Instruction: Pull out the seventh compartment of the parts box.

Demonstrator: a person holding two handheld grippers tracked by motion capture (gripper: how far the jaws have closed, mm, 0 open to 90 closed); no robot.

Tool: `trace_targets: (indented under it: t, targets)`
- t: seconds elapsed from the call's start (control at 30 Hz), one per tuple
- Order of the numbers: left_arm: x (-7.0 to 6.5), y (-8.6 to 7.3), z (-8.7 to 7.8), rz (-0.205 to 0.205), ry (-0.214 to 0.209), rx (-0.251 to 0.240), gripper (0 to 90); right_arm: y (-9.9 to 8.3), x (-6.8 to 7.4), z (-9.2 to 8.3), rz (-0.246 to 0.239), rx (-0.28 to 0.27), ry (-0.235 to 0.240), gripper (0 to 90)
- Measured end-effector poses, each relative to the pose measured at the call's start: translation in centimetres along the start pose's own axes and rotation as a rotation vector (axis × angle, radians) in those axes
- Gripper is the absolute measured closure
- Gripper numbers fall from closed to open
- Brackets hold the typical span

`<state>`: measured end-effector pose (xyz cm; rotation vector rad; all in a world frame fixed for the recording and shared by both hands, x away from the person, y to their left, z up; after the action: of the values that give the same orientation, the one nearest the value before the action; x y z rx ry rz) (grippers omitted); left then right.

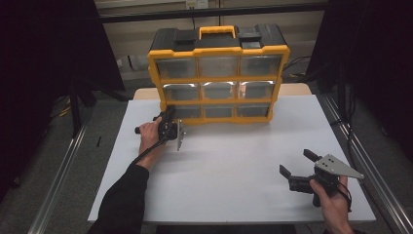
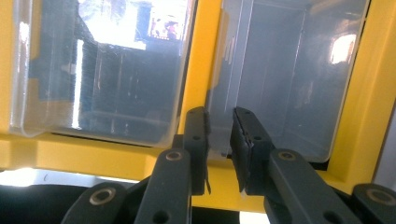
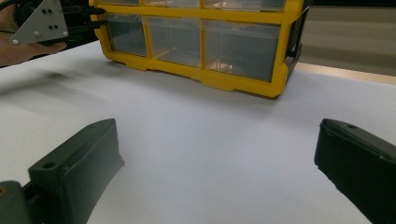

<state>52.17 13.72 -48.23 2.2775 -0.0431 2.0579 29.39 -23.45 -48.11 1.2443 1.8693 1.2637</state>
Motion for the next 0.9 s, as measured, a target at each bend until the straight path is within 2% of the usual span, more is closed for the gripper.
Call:
trace_targets:
  t: [0.03, 0.07, 0.1, 0.13, 0.2, 0.23, 0.3, 0.33, 0.37, 0.43, 0.47, 0.53, 0.6, 0.63, 0.67, 0.73, 0.77, 0.83, 0.87, 0.9]
  targets:
    - [0.1, 0.1, 0.0, -0.007, 0.007, -0.007, 77.3, 0.0, 0.0, 0.0, 0.0, -0.001, -0.001, 0.0]
    - [-0.2, 0.3, 0.1, -0.042, 0.001, -0.028, 77.3, 0.0, 0.0, 0.0, 0.0, -0.001, -0.001, 0.0]
    - [-0.2, 0.4, 0.2, -0.051, 0.004, -0.043, 77.4, 0.0, 0.0, 0.0, 0.001, -0.001, -0.002, 0.0]
    - [0.0, 0.1, 0.0, -0.01, -0.001, -0.014, 77.4, 0.0, 0.0, 0.0, 0.002, -0.001, -0.002, 0.0]
    - [0.0, 0.2, -0.1, -0.008, -0.001, -0.018, 77.4, 0.0, 0.0, 0.0, 0.0, -0.003, -0.002, 0.0]
    - [-0.2, 0.0, -0.2, -0.008, -0.014, -0.002, 77.4, 0.0, 0.0, 0.0, 0.0, -0.002, -0.002, 0.0]
    - [0.0, 0.2, -0.3, -0.003, -0.004, -0.013, 77.4, 0.1, 0.0, 0.0, 0.0, -0.003, -0.003, 0.0]
    - [-0.2, 0.2, -0.3, -0.021, -0.016, -0.014, 77.4, 0.1, 0.0, 0.0, 0.001, -0.003, -0.004, 0.0]
    - [-0.5, 0.7, -0.1, -0.096, -0.011, -0.073, 77.4, 0.1, 0.0, 0.0, 0.001, -0.003, -0.004, 0.0]
    - [-0.7, 0.9, -0.2, -0.13, -0.007, -0.09, 77.5, 0.1, 0.0, 0.0, 0.001, -0.004, -0.005, 0.0]
    - [-0.7, 0.9, -0.3, -0.132, -0.009, -0.094, 77.5, 0.1, -0.1, 0.0, 0.0, -0.007, -0.006, 0.0]
    - [-0.6, 0.7, -0.5, -0.09, -0.017, -0.074, 77.5, 0.1, -0.1, 0.0, 0.0, -0.006, -0.006, 0.0]
    - [-0.6, 0.8, -0.5, -0.104, -0.013, -0.079, 77.5, 0.1, 0.0, 0.0, -0.003, -0.007, -0.004, 0.0]
    - [-0.5, 0.8, -0.6, -0.087, -0.014, -0.081, 77.5, 0.1, 0.0, 0.0, -0.003, -0.006, -0.004, 0.0]
    - [-0.5, 0.8, -0.6, -0.087, -0.014, -0.081, 77.5, 0.1, 0.0, 0.0, -0.003, -0.006, -0.004, 0.0]
    - [-0.8, 0.9, -0.6, -0.128, -0.024, -0.092, 77.5, 0.1, 0.0, 0.0, -0.001, -0.006, -0.003, 0.0]
    - [-0.6, 0.7, -0.8, -0.095, -0.019, -0.073, 77.4, 0.1, 0.0, 0.0, 0.001, -0.003, -0.001, 0.0]
    - [-0.6, 0.8, -0.9, -0.115, -0.022, -0.079, 77.2, 0.1, 0.0, 0.0, 0.0, -0.004, -0.003, 0.0]
    - [-0.6, 0.8, -1.0, -0.108, -0.023, -0.076, 77.2, 0.1, 0.0, 0.0, 0.0, -0.007, -0.005, 0.0]
    - [-0.7, 0.9, -1.0, -0.129, -0.017, -0.087, 77.2, 0.1, 0.0, 0.0, -0.001, -0.006, -0.004, 0.0]
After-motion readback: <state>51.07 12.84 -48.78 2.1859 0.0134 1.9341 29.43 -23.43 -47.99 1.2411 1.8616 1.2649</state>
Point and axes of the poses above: each handheld gripper's, and its own axes: z roughly forward along the jaws, y roughly out of its top, x roughly to its left, the point moved 10 cm from there along z, roughly forward along the jaws, and after that the axes turned 7 degrees about x, right-handed, at the moved point
